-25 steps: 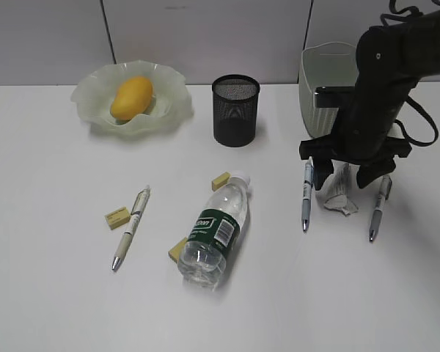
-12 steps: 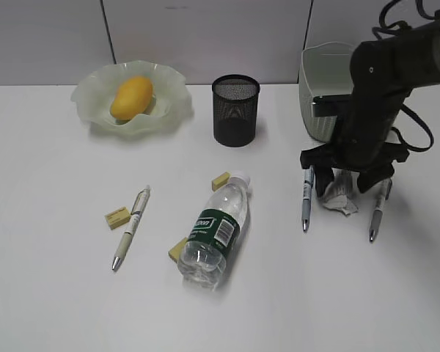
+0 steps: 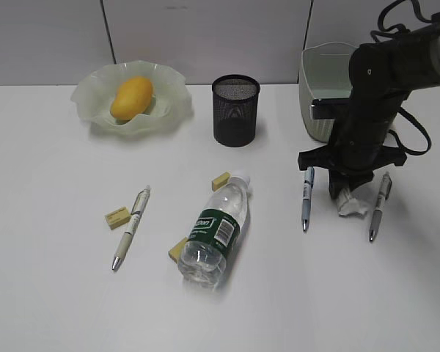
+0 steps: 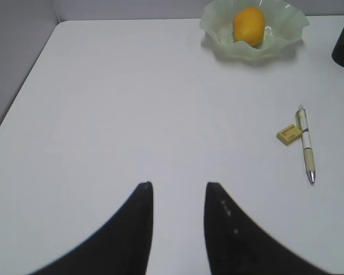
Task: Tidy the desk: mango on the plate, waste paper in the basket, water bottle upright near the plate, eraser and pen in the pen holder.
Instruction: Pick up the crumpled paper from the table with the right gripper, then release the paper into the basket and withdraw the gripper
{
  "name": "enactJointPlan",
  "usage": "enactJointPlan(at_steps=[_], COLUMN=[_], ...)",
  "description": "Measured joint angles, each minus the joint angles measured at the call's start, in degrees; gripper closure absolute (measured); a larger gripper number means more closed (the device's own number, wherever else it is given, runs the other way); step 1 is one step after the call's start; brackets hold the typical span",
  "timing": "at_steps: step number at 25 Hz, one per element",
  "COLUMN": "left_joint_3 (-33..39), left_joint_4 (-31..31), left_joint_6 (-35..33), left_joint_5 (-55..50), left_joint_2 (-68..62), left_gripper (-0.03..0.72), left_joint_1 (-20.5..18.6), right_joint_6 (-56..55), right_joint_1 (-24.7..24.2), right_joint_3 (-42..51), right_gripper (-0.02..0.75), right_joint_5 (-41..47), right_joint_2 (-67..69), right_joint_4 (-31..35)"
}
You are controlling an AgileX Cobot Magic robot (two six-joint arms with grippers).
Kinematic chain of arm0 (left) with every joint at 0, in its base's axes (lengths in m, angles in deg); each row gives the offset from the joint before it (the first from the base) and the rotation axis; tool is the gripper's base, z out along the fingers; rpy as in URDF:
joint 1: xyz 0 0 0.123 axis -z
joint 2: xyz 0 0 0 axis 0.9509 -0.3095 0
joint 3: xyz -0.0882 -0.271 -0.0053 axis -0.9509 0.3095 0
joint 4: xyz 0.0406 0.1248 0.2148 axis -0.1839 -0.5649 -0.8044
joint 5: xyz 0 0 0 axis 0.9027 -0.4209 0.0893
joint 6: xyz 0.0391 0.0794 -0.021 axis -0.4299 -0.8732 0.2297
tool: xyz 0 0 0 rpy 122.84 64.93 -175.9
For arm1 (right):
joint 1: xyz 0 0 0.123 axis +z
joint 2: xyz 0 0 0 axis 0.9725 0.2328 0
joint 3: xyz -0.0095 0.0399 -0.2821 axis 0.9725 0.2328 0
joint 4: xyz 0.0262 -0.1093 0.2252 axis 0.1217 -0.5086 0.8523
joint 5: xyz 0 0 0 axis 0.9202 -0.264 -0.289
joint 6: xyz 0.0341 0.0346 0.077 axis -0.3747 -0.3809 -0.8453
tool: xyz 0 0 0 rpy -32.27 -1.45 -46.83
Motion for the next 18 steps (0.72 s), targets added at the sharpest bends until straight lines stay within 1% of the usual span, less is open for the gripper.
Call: enactJointPlan(at_steps=[1,2,8,13,18], left_joint_3=[0.0,0.0,0.0,0.0,0.0], left_joint_4=[0.0,0.0,0.0,0.0,0.0], left_joint_6=[0.0,0.0,0.0,0.0,0.0], left_joint_5=[0.0,0.0,0.0,0.0,0.0], left_joint_2=[0.0,0.0,0.0,0.0,0.0], left_gripper=[0.45,0.45,0.45,0.45,0.45], left_joint_1=[0.0,0.0,0.0,0.0,0.0], right_joint_6=[0.0,0.0,-0.07,-0.07,0.55], right_joint_1=[0.0,0.0,0.0,0.0,0.0], right_joint_3=[0.0,0.0,-0.51,-0.68,-2.13], right_gripper=[0.645,0.685,0.69,0.692,0.692], right_joint_5=[0.29,0.65,4.39,5.62,7.41], right_joint_2=[0.0,0.0,-0.59,-3.83,-6.75], right_joint_4=[0.08,0.15,0.72,2.13,2.13])
